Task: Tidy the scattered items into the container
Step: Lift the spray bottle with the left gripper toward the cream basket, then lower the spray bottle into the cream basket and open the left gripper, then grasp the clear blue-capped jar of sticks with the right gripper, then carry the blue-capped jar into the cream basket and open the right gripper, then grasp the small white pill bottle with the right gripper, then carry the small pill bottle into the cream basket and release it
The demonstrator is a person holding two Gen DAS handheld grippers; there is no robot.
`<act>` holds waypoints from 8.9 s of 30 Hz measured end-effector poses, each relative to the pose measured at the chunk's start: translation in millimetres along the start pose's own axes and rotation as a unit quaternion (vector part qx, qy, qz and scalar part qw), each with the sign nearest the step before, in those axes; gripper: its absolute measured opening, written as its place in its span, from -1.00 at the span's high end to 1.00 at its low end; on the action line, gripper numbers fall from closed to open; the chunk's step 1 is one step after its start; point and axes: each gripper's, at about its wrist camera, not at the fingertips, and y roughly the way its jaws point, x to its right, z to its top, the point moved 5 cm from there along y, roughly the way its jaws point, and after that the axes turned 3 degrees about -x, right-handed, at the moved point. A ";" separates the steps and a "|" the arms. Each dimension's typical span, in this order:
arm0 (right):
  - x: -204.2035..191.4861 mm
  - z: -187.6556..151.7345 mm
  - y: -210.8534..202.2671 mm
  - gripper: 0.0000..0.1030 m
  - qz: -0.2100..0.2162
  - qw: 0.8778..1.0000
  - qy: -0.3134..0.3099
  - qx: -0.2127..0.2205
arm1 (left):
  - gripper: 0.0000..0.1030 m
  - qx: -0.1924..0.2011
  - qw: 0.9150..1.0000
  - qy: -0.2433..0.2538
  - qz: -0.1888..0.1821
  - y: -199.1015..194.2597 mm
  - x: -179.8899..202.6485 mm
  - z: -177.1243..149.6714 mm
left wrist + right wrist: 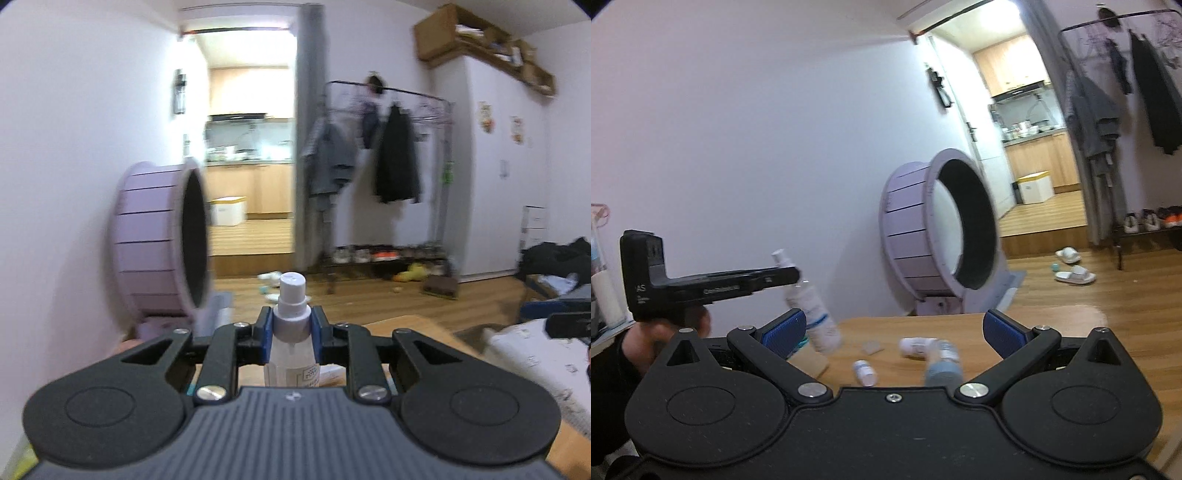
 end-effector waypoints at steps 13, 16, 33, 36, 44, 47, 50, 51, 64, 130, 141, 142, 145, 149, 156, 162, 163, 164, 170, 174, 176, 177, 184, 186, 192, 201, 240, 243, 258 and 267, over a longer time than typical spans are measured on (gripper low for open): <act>-45.4 -7.6 31.4 -1.00 0.051 0.998 -0.027 -0.034 | 0.61 -0.039 0.995 -0.040 0.081 -6.3 -78.0 -35.9; -46.7 -9.3 33.6 -1.00 0.050 0.998 -0.028 -0.040 | 0.61 -0.045 0.995 -0.044 0.075 3.5 -81.1 -43.3; -53.0 -12.8 37.5 -1.00 0.044 0.997 -0.031 -0.056 | 0.59 -0.046 0.996 -0.017 0.077 11.2 -79.7 -70.2; -54.5 -11.8 35.5 -1.00 0.047 0.997 -0.033 -0.054 | 0.42 -0.065 0.994 -0.029 0.087 7.9 -80.1 -67.7; -50.3 -8.6 30.8 -1.00 0.046 0.997 -0.031 -0.050 | -0.21 -0.033 0.997 -0.036 0.053 -22.7 -57.3 -44.8; -45.8 -8.2 27.8 -1.00 0.038 0.998 -0.031 -0.049 | -0.22 -0.037 0.998 -0.034 0.021 -20.6 -33.5 -45.4; -36.6 -8.0 24.0 -1.00 0.026 0.998 -0.029 -0.050 | -0.23 -0.044 0.998 -0.034 -0.019 -7.8 -5.3 -49.1; -33.2 -8.0 23.2 -1.00 0.022 0.998 -0.029 -0.051 | -0.23 -0.050 0.998 -0.035 -0.025 -0.9 2.9 -50.5; 25.1 -13.4 14.4 -1.00 -0.072 0.995 0.003 -0.063 | -0.23 -0.104 0.989 -0.021 -0.101 70.1 70.2 -70.8; -8.1 -61.2 86.1 -0.38 -0.125 0.974 -0.079 -0.169 | -0.25 -0.104 0.984 -0.062 -0.129 42.0 40.1 -70.5; -7.6 -65.1 87.3 -0.05 -0.114 0.977 -0.077 -0.161 | -0.26 -0.104 0.985 -0.067 -0.118 26.2 31.7 -77.2; -6.2 -65.4 87.8 0.05 -0.116 0.977 -0.073 -0.161 | -0.26 -0.103 0.985 -0.067 -0.117 23.5 30.7 -76.9; -7.8 -64.8 87.4 0.06 -0.110 0.979 -0.066 -0.161 | -0.26 -0.098 0.987 -0.066 -0.113 14.4 26.9 -75.8; -17.8 -57.1 81.7 0.06 -0.095 0.983 -0.061 -0.145 | -0.26 -0.104 0.987 -0.079 -0.096 0.7 15.1 -82.0; -57.2 -37.4 94.9 0.06 -0.055 0.986 -0.081 -0.133 | -0.26 -0.118 0.988 -0.088 -0.049 -26.9 -18.5 -96.1; -106.4 -23.2 119.1 0.06 0.007 0.988 -0.097 -0.122 | -0.42 -0.096 0.992 -0.080 -0.020 -56.2 -47.6 -92.2; -114.8 -22.2 123.6 0.06 0.017 0.988 -0.100 -0.121 | -0.44 -0.093 0.992 -0.082 -0.016 -59.3 -52.6 -90.5; -124.7 -21.2 129.9 0.06 0.029 0.987 -0.103 -0.121 | -0.46 -0.090 0.992 -0.084 -0.013 -62.0 -57.2 -89.6; -168.0 -21.3 161.6 0.06 0.086 0.982 -0.110 -0.128 | -0.47 -0.084 0.993 -0.087 0.000 -72.1 -76.0 -87.1; -186.2 -23.3 181.7 0.06 0.108 0.978 -0.117 -0.136 | -0.47 -0.075 0.993 -0.094 0.007 -78.7 -89.1 -84.4; -191.0 -26.8 190.1 0.06 0.118 0.976 -0.116 -0.142 | -0.47 -0.072 0.992 -0.103 0.012 -81.0 -95.7 -83.7; -193.8 -28.9 194.1 0.06 0.123 0.975 -0.117 -0.146 | -0.47 -0.072 0.992 -0.107 0.014 -81.0 -98.1 -83.9; -201.6 -39.9 213.9 -0.45 0.113 0.976 -0.118 -0.144 | -0.48 -0.077 0.990 -0.120 0.012 -78.2 -104.0 -85.9; -198.6 -35.7 205.6 -0.45 0.114 0.977 -0.118 -0.135 | -0.48 -0.076 0.990 -0.119 0.010 -77.7 -102.9 -85.6; -168.2 -22.3 171.9 -0.46 0.075 0.984 -0.119 -0.113 | -0.48 -0.076 0.990 -0.120 -0.005 -75.7 -94.8 -86.5; -89.5 -34.4 150.6 -0.49 -0.030 0.984 -0.111 -0.137 | -0.48 -0.067 0.987 -0.137 -0.052 -58.5 -71.0 -87.5; -77.0 -71.2 176.0 0.52 -0.005 0.967 -0.151 -0.204 | -0.48 -0.064 0.987 -0.132 -0.072 -34.1 -45.5 -92.9; -76.1 -74.9 173.5 0.52 -0.008 0.966 -0.151 -0.210 | -0.48 -0.064 0.987 -0.127 -0.073 -34.1 -43.9 -93.1; -116.2 -36.5 151.6 0.52 0.039 0.979 -0.138 -0.143 | -0.48 -0.050 0.989 -0.135 -0.028 -47.6 -69.5 -90.8; -180.2 -17.8 177.2 0.52 0.111 0.971 -0.171 -0.127 | -0.48 -0.041 0.990 -0.137 0.016 -68.0 -94.1 -91.8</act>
